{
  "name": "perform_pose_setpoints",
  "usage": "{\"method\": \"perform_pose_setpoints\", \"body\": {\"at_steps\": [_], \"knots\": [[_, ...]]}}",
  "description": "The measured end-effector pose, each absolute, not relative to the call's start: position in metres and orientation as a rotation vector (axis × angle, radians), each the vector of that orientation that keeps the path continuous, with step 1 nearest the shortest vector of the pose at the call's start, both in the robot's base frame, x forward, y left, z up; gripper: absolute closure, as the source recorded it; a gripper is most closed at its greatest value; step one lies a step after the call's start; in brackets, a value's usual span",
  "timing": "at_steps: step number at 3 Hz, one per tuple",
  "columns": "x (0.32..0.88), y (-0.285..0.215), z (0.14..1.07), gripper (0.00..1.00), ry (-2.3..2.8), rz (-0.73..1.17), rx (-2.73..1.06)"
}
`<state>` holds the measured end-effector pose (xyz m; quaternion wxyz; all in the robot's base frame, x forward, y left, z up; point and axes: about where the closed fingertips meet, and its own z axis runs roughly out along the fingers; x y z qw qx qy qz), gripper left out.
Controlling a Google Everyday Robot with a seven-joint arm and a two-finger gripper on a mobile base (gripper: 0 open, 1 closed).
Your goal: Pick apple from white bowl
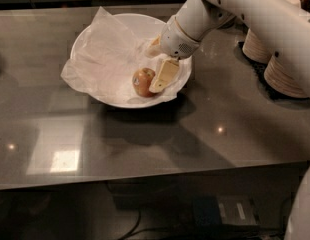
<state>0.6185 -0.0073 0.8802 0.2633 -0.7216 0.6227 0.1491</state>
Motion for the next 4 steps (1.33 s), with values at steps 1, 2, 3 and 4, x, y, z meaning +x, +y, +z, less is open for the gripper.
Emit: {"method": "perform_pose_setpoints", "body": {"at_steps": [1,2,3,4], "knots": [[0.623,-0.007,0.870,0.32,1.712,0.410,-1.957],[0.620,0.005,0.861,0.45,1.744,0.383,-2.008],[0.618,0.013,0.855,0.49,1.768,0.358,-2.043],[0.617,0.016,0.852,0.68,1.780,0.352,-2.056]]}}
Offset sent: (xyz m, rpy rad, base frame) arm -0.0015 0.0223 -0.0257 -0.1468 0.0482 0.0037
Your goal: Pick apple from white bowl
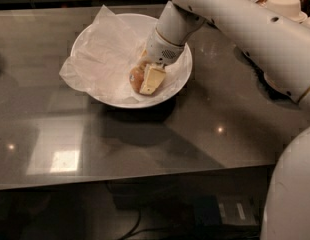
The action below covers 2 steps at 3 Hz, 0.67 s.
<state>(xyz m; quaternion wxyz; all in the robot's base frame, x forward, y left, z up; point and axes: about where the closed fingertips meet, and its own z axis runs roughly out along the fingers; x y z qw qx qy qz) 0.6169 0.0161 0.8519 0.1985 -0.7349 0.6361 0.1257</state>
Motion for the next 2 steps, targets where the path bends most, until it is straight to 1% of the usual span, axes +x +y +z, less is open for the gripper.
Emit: {"method": "perform_pose_setpoints", "body": {"at_steps": [1,2], "knots": [[0.617,0.016,0.852,0.90,1.780,0.352,-2.056],[0.623,0.001,0.876,1.00,1.757,0.374,-1.986]]}}
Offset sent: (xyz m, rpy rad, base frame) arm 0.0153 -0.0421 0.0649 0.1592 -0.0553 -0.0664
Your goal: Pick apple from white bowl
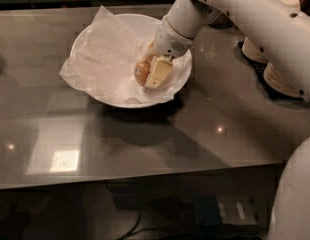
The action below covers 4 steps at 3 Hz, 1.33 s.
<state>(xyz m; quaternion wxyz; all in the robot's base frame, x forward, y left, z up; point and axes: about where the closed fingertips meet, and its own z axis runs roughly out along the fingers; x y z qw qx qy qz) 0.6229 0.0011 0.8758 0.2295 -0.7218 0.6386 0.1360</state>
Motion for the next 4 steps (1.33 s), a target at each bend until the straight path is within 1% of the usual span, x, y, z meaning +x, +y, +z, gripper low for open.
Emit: {"method": "perform_pose_setpoints", "body": {"at_steps": [2,3,4], "knots": [[0.632,-0.040,0.942,1.00,1.627,0.506,-1.789],[0.630,-0.058,0.974,1.00,1.578,0.505,-1.742],[0.630,-0.057,0.977,1.00,1.573,0.503,-1.738]]}}
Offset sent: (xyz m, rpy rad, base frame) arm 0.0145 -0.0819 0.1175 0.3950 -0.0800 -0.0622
